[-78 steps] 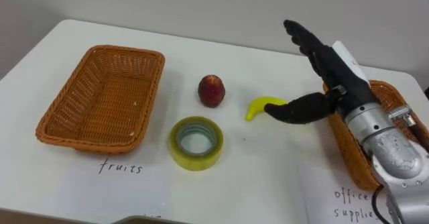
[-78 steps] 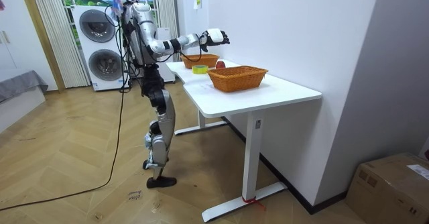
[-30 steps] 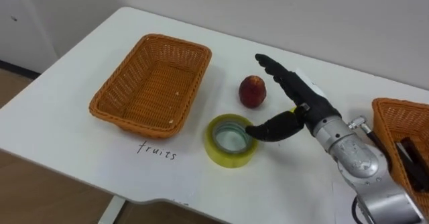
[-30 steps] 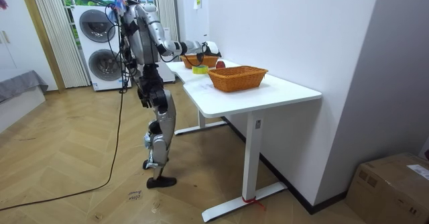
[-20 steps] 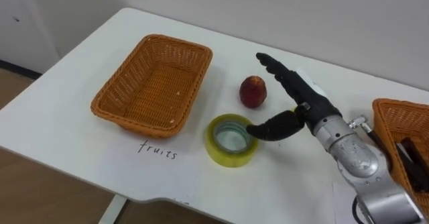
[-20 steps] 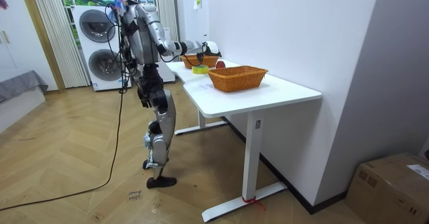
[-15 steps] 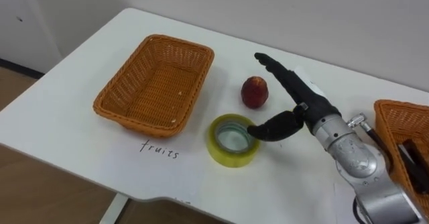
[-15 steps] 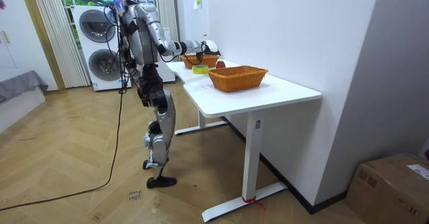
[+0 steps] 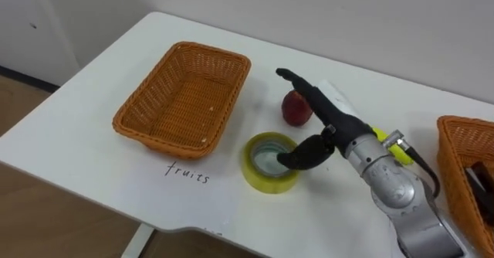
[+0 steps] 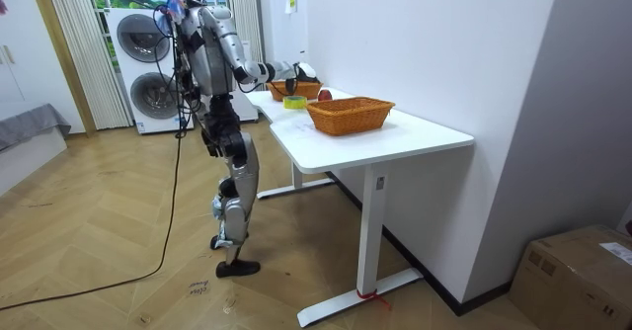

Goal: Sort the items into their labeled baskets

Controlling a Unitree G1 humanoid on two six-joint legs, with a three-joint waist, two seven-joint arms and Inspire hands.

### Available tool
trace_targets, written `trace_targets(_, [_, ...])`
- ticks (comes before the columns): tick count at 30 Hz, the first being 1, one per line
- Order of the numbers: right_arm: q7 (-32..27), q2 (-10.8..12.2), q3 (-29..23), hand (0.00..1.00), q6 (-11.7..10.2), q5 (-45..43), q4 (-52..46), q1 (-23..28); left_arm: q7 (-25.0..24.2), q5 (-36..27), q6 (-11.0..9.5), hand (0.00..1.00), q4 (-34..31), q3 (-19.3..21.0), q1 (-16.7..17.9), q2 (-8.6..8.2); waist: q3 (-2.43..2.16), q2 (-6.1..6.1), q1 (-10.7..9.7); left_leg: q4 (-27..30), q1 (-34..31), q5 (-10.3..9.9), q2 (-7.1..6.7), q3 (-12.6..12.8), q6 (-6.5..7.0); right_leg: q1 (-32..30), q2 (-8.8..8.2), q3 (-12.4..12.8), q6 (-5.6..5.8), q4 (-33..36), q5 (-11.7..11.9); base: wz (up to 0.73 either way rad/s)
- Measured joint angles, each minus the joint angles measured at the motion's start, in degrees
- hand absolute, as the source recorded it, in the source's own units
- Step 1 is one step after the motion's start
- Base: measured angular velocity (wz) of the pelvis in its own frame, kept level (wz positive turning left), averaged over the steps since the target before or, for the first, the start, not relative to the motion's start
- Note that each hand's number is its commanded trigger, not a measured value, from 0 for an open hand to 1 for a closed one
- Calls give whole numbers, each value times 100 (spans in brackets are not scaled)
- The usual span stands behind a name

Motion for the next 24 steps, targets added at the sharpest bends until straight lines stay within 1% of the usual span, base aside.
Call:
trace_targets(2, [55,1,11,0,16,-194,-34,0,-61,0,0,0,0,0,-33,1,0,-1,42,-4,-7,-1,-1,-16,0,-4,0,-11,0,0,0,2])
trace_targets(6, [93,4,132,0,151,-669,-125,0,-111,58,6,0,1,1,-18,0,-7,-11,68,-3,-13,-1,-5,-47,0,5,0,-44,0,0,0,4])
trace_targets(9, [176,60,175,0,207,-872,-172,1,-181,110,20,0,1,8,-2,-1,-13,-17,87,-2,-13,0,-5,-46,-1,4,0,-43,0,-1,0,0])
trace_targets(17, [251,80,297,0,376,-897,-171,20,-169,113,26,0,1,6,-12,-1,-18,-28,165,10,-10,0,-13,-104,0,24,-5,-64,0,0,0,0])
trace_targets(24, [413,77,319,0,379,-1095,-208,20,-168,111,26,0,-5,2,-11,-4,-17,-30,160,15,-40,2,-19,-141,-3,23,-4,-116,1,-2,-1,3])
